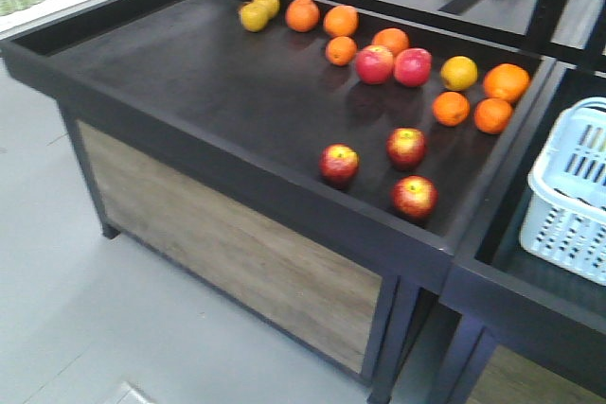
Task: Pick three apples into basket with both arms
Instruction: 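Turn and drive the base up to the light-blue basket on the table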
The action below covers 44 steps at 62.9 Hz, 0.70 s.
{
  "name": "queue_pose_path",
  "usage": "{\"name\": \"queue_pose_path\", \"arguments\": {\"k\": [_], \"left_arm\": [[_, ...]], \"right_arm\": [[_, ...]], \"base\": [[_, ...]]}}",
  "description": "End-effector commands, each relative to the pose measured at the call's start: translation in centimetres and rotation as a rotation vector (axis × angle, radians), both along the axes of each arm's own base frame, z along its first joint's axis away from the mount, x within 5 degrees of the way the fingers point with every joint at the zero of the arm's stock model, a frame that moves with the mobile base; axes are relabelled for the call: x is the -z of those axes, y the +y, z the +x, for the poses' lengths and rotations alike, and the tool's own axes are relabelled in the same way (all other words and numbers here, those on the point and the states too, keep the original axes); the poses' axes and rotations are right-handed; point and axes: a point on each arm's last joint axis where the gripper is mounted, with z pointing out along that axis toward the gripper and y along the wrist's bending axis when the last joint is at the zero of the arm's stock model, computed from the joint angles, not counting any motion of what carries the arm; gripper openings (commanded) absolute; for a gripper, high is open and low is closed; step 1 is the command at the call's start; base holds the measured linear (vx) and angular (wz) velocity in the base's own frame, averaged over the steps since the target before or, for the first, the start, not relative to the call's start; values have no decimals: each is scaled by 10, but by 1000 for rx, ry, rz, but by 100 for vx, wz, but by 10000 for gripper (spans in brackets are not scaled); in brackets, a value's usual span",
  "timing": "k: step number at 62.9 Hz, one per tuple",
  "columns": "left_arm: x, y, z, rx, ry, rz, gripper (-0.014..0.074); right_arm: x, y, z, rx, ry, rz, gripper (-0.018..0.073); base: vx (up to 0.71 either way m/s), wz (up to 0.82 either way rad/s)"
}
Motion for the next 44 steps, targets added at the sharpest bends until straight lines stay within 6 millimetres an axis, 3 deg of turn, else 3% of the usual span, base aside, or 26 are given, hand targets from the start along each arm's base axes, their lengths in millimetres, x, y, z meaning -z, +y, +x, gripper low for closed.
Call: {"name": "queue_pose_path", "arguments": {"k": [1, 44], "left_arm": [[-5, 0, -1, -1, -88, -5, -6], [-5, 0, -1, -1, -88, -5, -6]], "right_arm": [[-3, 1, 0, -10, -74, -12, -4], [-3, 1, 0, -10, -74, -12, -4]], "base": [[10, -37], [8, -32]]}}
